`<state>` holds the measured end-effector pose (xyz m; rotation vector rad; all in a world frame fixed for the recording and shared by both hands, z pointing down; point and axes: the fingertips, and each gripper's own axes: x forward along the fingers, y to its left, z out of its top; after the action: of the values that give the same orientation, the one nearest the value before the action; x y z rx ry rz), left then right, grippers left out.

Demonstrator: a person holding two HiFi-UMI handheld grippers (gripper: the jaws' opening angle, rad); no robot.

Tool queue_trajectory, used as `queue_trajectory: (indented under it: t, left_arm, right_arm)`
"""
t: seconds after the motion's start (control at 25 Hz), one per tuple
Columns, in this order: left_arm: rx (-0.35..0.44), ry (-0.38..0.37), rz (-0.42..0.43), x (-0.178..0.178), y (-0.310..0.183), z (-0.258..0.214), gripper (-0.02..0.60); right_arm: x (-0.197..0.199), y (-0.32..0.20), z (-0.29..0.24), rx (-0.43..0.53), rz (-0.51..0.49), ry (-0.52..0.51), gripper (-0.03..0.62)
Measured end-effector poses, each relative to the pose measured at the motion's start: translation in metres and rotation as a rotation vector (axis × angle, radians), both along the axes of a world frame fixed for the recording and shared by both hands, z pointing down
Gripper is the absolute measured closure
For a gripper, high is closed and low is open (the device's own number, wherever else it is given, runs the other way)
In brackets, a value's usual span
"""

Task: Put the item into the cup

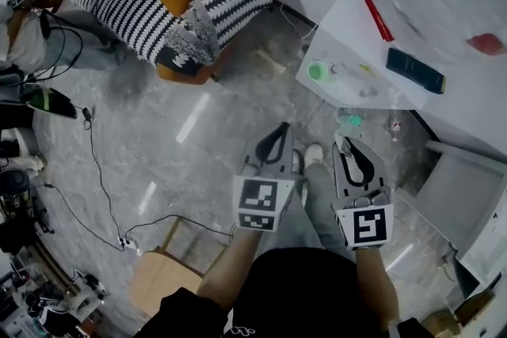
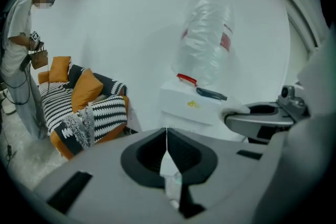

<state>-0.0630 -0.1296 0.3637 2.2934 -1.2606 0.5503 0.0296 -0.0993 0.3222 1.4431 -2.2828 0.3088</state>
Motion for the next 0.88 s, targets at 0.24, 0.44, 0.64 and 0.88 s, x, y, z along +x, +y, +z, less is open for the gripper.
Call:
queue_trajectory:
  t: [0.24,0.44,0.64,0.88]
  left_arm:
    - [-0.029,-0.040,0.017,0.014,-0.016,0.067,0.568]
    - [-0.061,-0.071,0.004,0.017,-0.017,0.124,0.568]
    - [-0.104,-0.056,-0.072,0.026,-0.028,0.175,0.568]
    - [-0.117,-0.039,-0.086,0.044,-0.041,0.217,0.568]
  right_arm:
    - [0.012,-0.021,0.072,-0.052,0.009,-0.021,0.530]
    - [0.020,-0.035,0.129,-0.076,0.026,-0.040,0.530]
    - [0.029,-0.052,0.178,-0.084,0.056,-0.055,0.530]
    - [0.038,-0.082,0.224,-0.060,0.073,-0.048,0.530]
